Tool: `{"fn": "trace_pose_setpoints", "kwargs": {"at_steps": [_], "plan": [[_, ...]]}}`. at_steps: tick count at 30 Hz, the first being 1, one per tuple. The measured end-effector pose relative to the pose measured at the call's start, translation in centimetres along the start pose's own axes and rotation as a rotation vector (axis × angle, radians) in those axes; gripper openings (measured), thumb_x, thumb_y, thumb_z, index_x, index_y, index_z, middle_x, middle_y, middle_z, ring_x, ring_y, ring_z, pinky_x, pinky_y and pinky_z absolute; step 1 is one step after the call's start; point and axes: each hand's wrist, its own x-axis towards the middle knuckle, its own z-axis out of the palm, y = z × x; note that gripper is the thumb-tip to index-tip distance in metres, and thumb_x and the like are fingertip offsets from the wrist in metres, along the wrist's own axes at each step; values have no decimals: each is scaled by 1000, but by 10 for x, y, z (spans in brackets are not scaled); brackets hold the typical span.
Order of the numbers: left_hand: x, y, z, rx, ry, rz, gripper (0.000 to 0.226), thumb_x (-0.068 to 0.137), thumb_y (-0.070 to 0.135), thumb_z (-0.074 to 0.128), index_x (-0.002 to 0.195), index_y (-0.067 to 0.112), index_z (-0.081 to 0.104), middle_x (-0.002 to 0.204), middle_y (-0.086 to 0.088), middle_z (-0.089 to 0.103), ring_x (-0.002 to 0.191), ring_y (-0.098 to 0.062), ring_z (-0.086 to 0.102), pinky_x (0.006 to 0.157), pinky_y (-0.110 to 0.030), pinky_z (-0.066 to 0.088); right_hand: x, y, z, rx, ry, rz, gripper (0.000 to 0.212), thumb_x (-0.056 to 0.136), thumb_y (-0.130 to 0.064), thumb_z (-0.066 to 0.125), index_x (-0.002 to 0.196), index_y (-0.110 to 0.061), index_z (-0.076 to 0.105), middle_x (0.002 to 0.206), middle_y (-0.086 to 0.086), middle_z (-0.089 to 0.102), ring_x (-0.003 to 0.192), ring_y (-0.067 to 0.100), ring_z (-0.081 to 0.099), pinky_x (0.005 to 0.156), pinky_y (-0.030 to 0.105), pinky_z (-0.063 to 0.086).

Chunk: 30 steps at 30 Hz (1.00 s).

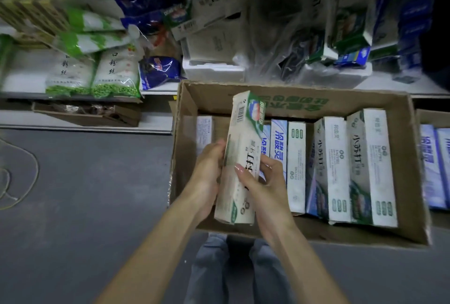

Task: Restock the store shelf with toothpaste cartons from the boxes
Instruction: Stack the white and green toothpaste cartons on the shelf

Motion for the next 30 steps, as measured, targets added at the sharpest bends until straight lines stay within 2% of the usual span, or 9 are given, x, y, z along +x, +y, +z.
{"fn": "trace_pose_setpoints", "kwargs": {"at_steps": [5,8,11,13,15,18,22,26,30], "plan": [[5,-16,15,-53,122,-13,36,89,30,65,113,10,48,64,0,71,54,-14,67,44,-24,51,-3,8,-16,87,-114,-3,42,85,-2,66,119,-22,55,112,-8,68,104,2,64,85,26,54],[11,-18,14,-65,154,-60,49,85,24,70,122,3,47,77,-10,73,58,-20,68,46,-28,53,8,1,-27,12,-205,27,32,88,-6,63,116,-21,58,112,-8,67,105,1,62,79,17,52],[22,-17,6,7,190,-66,51,81,26,74,124,8,52,88,-13,74,72,-25,71,62,-35,58,36,-14,-46,-240,-242,65,25,92,-23,60,117,-21,57,115,-12,60,110,7,56,75,11,45],[29,-16,0,25,195,-85,47,81,27,74,121,10,56,98,-15,74,86,-29,70,80,-43,56,62,-16,-66,-385,-138,66,38,93,-29,58,129,-17,52,125,-7,53,113,9,49,82,19,40],[34,-18,-3,22,175,-119,42,80,28,73,117,10,61,105,-15,73,96,-30,70,86,-46,54,85,-12,-88,-485,-11,77,48,94,-32,57,137,-14,46,137,1,49,121,15,47,90,26,38],[44,-29,-5,-7,137,-179,58,73,32,73,124,7,59,103,-11,74,95,-27,71,73,-40,54,101,2,-107,-509,43,142,52,94,-32,57,140,-13,44,139,4,48,125,21,48,103,34,40],[60,-42,-3,4,181,-179,56,70,24,77,122,16,59,99,-10,74,93,-26,70,66,-35,51,115,14,-110,-487,32,114,37,95,-26,57,131,-19,54,125,4,56,112,17,54,103,37,44],[74,-50,-2,5,203,-152,41,79,13,74,117,16,61,99,-11,74,88,-25,70,63,-31,51,136,9,-106,-584,-85,-31,32,96,-22,54,128,-28,53,115,5,52,91,9,54,84,23,46],[81,-56,-6,-12,194,-128,40,79,11,73,116,19,63,99,-8,74,83,-19,71,61,-29,51,164,-8,-100,-812,-162,-202,41,96,-20,54,136,-27,49,108,6,47,92,18,57,95,29,43]]}}
